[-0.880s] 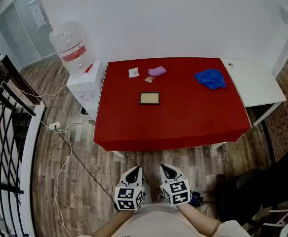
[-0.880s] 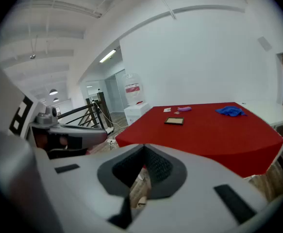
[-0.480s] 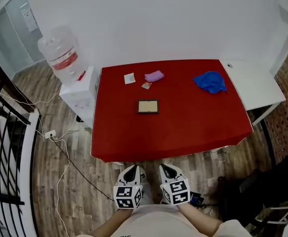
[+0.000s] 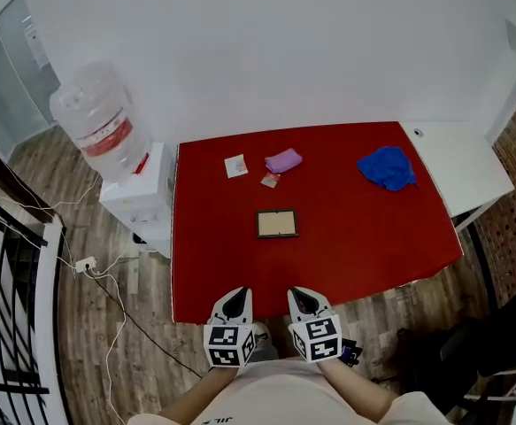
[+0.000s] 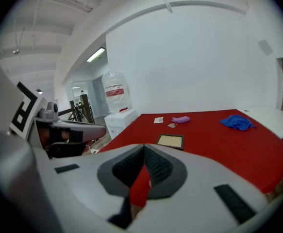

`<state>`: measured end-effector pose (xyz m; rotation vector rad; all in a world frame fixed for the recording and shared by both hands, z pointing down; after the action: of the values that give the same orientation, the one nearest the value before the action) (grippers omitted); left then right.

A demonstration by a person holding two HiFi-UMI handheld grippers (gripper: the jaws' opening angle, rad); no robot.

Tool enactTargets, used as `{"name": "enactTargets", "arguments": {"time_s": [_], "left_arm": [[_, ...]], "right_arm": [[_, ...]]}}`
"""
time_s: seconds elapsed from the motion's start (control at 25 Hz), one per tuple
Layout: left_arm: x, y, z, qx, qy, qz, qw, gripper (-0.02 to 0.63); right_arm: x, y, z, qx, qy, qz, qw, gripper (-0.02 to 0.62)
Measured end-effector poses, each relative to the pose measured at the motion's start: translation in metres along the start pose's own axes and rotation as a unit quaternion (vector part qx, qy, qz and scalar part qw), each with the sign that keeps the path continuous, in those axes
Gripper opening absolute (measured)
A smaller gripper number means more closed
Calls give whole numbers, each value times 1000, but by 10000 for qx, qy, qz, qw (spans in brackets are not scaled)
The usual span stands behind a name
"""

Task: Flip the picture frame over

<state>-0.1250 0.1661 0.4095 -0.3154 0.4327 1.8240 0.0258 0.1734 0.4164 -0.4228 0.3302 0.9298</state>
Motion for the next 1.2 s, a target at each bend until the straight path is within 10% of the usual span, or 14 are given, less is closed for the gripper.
{"name": "enactTargets", "arguments": {"time_s": [1.2], "left_arm": [[-83, 21, -34, 198, 205, -163, 9995, 6]], "right_arm": [[-67, -61, -51, 61, 221, -3, 9997, 5]]}}
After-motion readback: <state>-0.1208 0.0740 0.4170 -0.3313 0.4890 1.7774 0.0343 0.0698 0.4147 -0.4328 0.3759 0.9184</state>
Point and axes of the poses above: the fingertips, and each gripper's own axes: x backward along the fingers, y to its left, z out of its underside, the point moved 5 cm from there along x, backward along the fingers, and after that the axes turned 8 degrees about -z, right-handed, at the moved point
